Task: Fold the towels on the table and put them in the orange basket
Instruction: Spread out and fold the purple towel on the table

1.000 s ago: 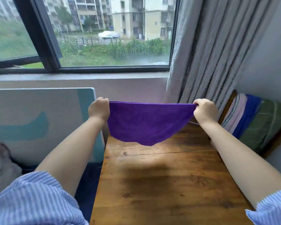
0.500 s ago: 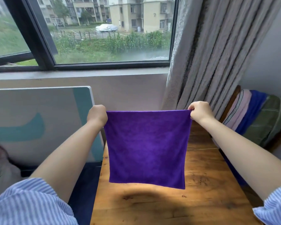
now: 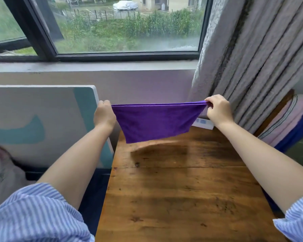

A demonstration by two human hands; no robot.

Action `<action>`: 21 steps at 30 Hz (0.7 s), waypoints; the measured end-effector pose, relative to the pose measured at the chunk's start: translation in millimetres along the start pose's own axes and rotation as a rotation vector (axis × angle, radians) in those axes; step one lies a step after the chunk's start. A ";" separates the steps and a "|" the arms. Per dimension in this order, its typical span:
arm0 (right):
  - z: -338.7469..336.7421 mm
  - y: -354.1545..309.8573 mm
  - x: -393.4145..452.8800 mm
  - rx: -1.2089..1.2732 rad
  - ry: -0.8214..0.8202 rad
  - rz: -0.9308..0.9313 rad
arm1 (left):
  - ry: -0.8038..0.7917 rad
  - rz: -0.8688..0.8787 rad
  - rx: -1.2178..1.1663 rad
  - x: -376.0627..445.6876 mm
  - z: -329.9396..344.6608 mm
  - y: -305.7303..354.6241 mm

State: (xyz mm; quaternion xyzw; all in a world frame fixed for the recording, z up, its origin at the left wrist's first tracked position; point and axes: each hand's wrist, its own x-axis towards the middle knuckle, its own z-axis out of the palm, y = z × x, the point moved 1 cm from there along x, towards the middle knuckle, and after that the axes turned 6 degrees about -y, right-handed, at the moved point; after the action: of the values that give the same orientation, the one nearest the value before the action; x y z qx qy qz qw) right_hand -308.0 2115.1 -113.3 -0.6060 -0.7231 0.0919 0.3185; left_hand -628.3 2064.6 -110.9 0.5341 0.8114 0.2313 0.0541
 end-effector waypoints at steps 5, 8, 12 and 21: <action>37.0 41.0 -43.5 -0.078 -0.141 -0.036 | -0.235 0.075 0.074 -26.9 42.8 -31.6; 63.5 68.9 -87.0 -0.138 -0.286 0.045 | -0.437 0.117 0.277 -52.8 78.8 -48.8; 91.5 102.5 -157.5 -0.239 -0.550 0.153 | -0.669 0.214 0.594 -101.7 127.5 -76.0; 111.2 133.3 -262.9 -0.457 -0.920 0.130 | -0.991 0.469 0.908 -190.9 185.8 -124.0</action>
State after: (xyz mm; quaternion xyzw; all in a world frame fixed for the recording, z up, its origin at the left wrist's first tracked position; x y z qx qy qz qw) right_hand -246.0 1930.6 -361.0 -0.6007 -0.7508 0.2081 -0.1791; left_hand -589.5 1913.4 -359.9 0.7068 0.5710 -0.3942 0.1375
